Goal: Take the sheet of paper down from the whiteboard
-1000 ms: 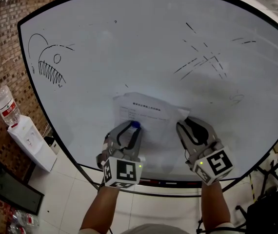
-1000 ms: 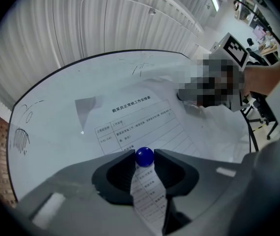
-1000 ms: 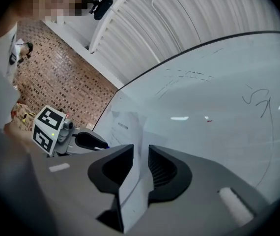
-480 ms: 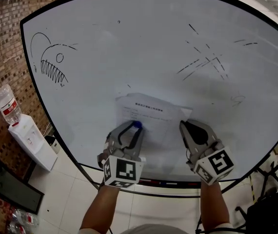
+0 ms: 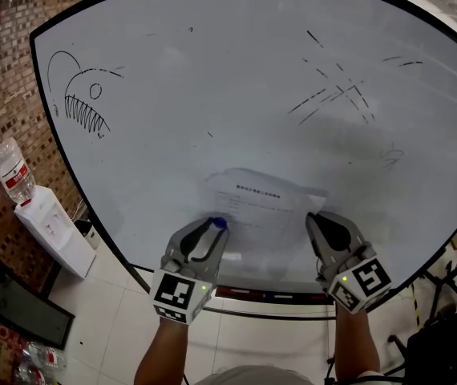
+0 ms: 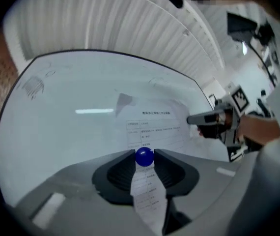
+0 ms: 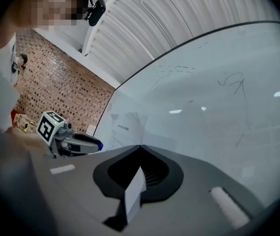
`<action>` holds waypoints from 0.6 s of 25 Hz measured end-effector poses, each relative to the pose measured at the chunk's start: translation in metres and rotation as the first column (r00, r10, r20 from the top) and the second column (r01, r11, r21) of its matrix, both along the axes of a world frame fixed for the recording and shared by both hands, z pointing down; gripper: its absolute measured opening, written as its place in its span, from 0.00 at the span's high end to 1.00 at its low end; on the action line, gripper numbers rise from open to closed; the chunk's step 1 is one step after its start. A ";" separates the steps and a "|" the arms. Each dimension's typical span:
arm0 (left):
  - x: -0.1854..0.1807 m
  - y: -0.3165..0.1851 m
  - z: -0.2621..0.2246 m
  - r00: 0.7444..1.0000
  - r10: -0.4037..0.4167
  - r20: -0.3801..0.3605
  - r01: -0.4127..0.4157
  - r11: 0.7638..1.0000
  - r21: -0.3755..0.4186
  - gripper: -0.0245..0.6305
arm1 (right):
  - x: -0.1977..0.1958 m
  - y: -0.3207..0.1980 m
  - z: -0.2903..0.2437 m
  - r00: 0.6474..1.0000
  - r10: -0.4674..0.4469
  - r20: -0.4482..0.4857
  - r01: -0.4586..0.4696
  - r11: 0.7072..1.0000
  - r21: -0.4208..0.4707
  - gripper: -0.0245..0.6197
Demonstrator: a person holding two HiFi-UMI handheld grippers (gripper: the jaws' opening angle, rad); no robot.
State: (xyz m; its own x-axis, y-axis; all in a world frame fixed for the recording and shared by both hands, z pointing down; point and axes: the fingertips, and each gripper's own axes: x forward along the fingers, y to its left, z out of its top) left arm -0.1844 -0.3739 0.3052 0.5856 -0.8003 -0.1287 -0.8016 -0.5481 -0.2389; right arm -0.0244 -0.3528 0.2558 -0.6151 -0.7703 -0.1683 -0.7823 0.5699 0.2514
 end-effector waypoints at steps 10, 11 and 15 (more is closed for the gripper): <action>-0.035 0.031 0.098 0.926 0.036 -0.375 -0.156 0.943 -0.294 0.77 | 0.030 0.042 0.084 0.996 -0.038 0.082 0.050 0.988 -0.149 0.95; -0.037 0.037 0.107 0.924 0.035 -0.381 -0.164 0.936 -0.311 0.77 | 0.034 0.045 0.092 0.995 -0.039 0.093 0.054 0.986 -0.160 0.95; -0.044 0.055 0.137 0.910 0.020 -0.415 -0.192 0.906 -0.377 0.77 | 0.046 0.055 0.128 0.993 -0.018 0.119 0.045 0.973 -0.228 0.95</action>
